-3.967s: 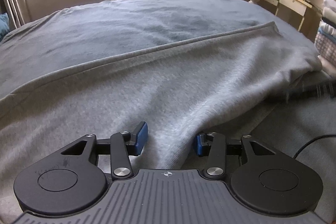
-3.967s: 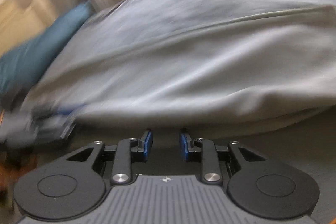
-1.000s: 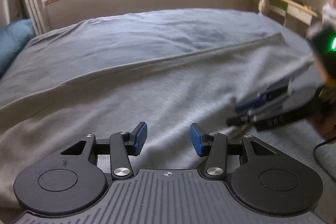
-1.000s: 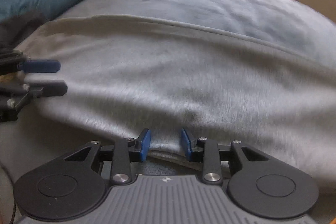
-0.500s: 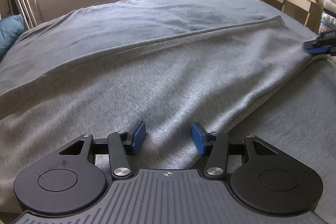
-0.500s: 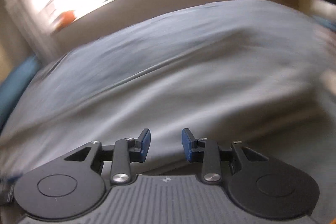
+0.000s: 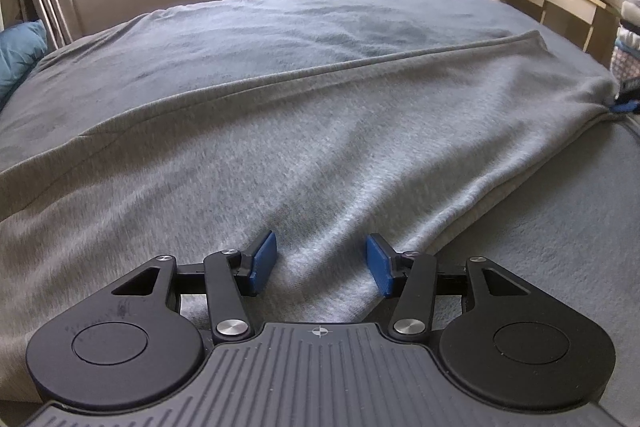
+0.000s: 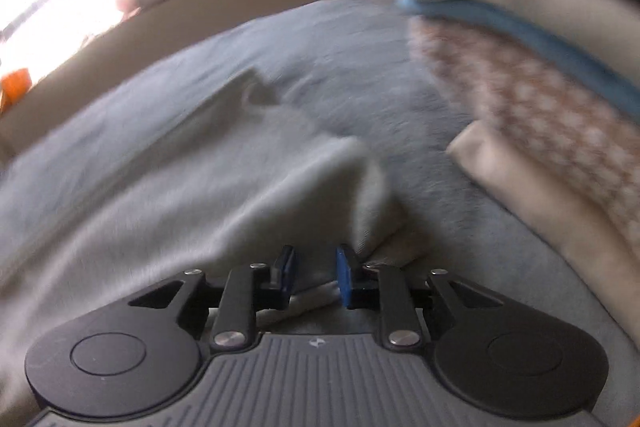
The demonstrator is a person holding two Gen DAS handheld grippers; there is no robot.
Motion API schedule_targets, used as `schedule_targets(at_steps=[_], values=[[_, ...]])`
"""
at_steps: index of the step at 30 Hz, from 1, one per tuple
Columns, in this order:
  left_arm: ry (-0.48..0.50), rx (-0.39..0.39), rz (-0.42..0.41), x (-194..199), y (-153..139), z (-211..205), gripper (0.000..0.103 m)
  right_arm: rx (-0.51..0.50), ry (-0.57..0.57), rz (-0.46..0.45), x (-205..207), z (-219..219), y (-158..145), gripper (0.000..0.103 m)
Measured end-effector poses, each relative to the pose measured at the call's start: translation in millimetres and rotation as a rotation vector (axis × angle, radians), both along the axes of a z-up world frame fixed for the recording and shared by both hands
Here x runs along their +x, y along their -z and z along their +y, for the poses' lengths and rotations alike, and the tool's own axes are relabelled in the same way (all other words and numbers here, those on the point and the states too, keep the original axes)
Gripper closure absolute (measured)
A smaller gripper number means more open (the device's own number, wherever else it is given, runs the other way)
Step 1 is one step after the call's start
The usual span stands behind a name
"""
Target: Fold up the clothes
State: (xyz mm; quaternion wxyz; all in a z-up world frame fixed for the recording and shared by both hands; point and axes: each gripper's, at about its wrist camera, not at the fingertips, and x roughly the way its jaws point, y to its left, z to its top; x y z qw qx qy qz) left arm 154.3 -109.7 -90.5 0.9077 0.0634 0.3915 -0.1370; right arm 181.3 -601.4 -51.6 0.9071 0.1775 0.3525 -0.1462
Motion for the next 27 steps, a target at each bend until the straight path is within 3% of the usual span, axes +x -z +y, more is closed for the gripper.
schedule_targets(at_steps=[5,8,10,12,16,18,20,21,22,24,27], values=[[-0.004,0.001,0.002,0,0,0,0.053,-0.083,-0.068,-0.050,10,13,-14,0.077],[-0.001,0.003,0.001,-1,0,0,0.052,-0.146,0.001,0.073,40,-2,0,0.077],[-0.003,0.003,0.005,-2,-1,1,0.052,-0.218,0.075,0.106,49,-10,-3,0.077],[-0.005,0.003,0.007,-3,-1,2,0.052,-0.216,0.085,0.063,45,-7,-16,0.076],[-0.007,0.006,0.012,-2,-1,2,0.051,-0.228,-0.092,-0.032,41,27,-35,0.076],[-0.006,0.007,0.010,-2,0,1,0.051,-0.246,-0.176,0.011,51,36,-28,0.076],[-0.005,0.008,0.008,-2,0,1,0.051,-0.291,-0.178,0.116,58,32,-14,0.076],[-0.007,0.006,0.009,-2,0,1,0.051,-0.296,-0.157,0.147,57,24,-7,0.074],[-0.009,0.004,0.012,-2,0,2,0.051,-0.292,-0.129,0.169,55,13,-2,0.064],[-0.009,0.005,0.016,-2,-1,2,0.050,-0.244,-0.078,0.140,46,-3,-6,0.061],[-0.009,0.008,0.018,-1,-1,1,0.050,-0.273,-0.060,0.065,34,8,-27,0.062]])
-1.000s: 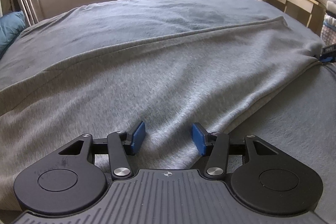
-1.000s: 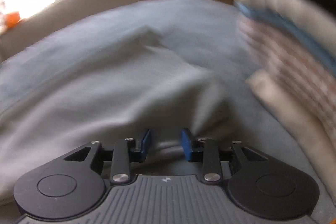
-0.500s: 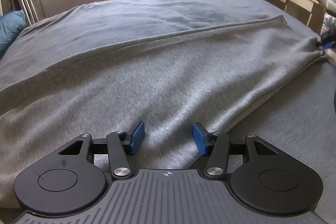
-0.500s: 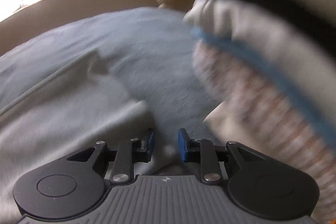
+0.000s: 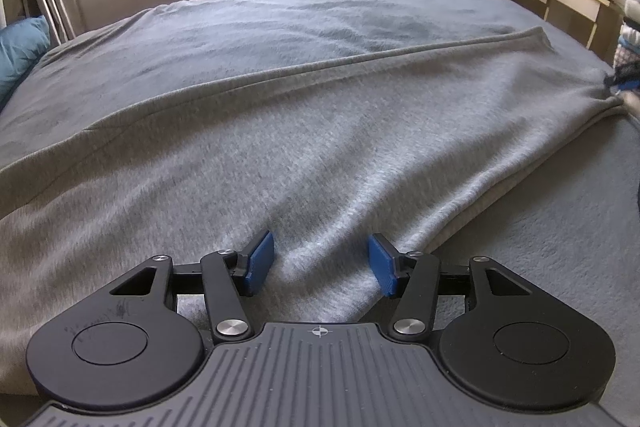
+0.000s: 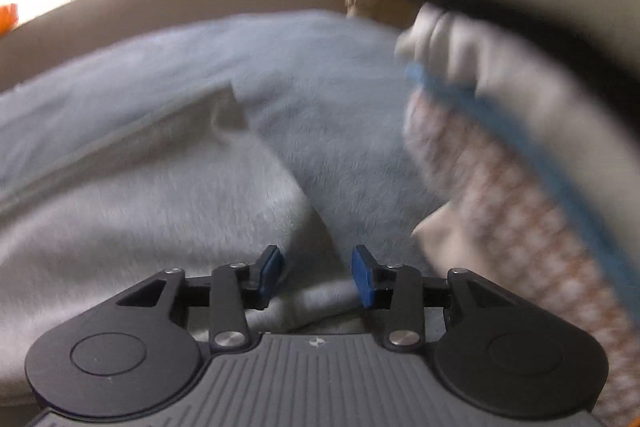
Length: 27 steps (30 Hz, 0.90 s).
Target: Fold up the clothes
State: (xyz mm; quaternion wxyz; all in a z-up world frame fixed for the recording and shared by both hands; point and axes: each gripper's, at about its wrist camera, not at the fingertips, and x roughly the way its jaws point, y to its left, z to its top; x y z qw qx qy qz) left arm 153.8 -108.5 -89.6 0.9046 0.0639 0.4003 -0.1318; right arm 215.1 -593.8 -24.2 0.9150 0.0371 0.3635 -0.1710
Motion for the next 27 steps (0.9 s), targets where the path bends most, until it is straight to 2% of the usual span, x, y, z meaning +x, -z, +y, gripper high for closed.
schedule_targets(at_steps=[2,4,9,11,12,16,18,20,23,27], values=[[-0.004,-0.004,-0.001,0,1,0,0.049,0.026,-0.057,-0.060,-11,15,-12,0.062],[-0.006,-0.003,-0.003,-1,1,0,0.049,0.056,-0.120,-0.077,-24,32,-19,0.062],[-0.007,0.004,-0.004,-1,1,-1,0.049,0.123,-0.235,-0.007,-26,57,-2,0.062],[-0.010,0.003,-0.003,-1,0,-2,0.049,0.112,-0.199,0.101,-16,53,18,0.064],[-0.011,0.003,-0.003,-1,0,-1,0.049,0.112,-0.177,0.111,-19,48,21,0.064],[-0.015,0.009,-0.002,-3,-1,-1,0.046,0.139,-0.078,0.089,-36,35,9,0.066],[-0.015,0.012,-0.004,-4,-1,-1,0.044,0.156,-0.094,0.059,-47,39,-3,0.066],[-0.024,0.010,-0.002,-4,-1,-2,0.044,0.168,-0.155,0.034,-52,54,-14,0.066],[-0.042,0.008,0.007,-4,-2,-2,0.042,0.198,-0.312,0.013,-40,90,-18,0.065],[-0.074,0.004,0.033,-6,-7,0,0.037,0.208,-0.504,0.089,-30,139,5,0.065]])
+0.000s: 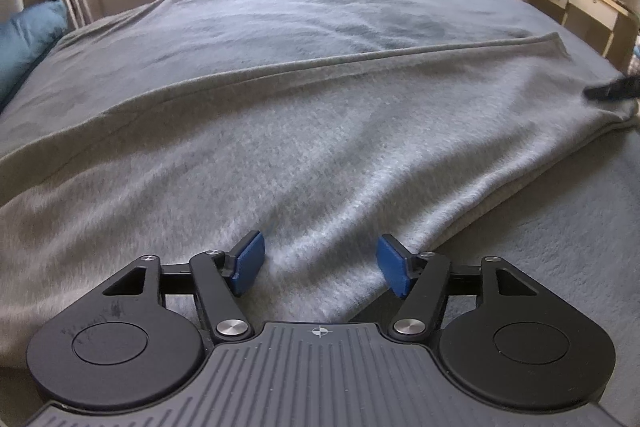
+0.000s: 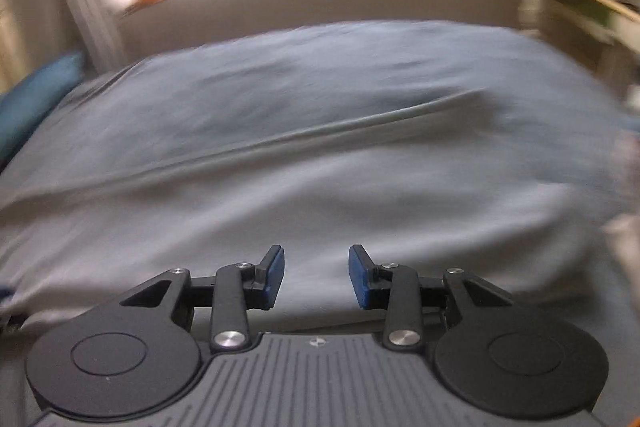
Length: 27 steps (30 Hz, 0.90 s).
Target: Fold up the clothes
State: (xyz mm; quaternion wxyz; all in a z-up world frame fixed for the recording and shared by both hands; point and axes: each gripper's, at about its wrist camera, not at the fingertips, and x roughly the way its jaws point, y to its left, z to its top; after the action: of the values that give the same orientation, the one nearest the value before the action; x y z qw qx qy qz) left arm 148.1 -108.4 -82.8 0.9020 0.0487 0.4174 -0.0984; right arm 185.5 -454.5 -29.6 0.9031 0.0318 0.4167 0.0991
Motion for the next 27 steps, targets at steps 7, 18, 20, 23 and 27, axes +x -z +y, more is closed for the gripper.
schedule_targets(at_steps=[7,18,20,23,27], values=[[-0.028,-0.007,0.004,-14,-17,15,0.036,-0.052,-0.016,0.084,-27,12,19,0.064],[-0.194,-0.052,-0.036,-25,-36,38,0.035,0.072,-0.263,0.001,5,120,-21,0.064],[-0.233,-0.051,-0.025,-27,-36,45,0.035,0.060,-0.309,0.045,13,146,-5,0.064],[-0.275,-0.062,-0.010,-30,-34,56,0.035,0.023,-0.351,0.080,6,169,18,0.063],[-0.298,-0.058,-0.048,-29,-38,69,0.035,-0.016,-0.370,0.064,-22,165,22,0.060]])
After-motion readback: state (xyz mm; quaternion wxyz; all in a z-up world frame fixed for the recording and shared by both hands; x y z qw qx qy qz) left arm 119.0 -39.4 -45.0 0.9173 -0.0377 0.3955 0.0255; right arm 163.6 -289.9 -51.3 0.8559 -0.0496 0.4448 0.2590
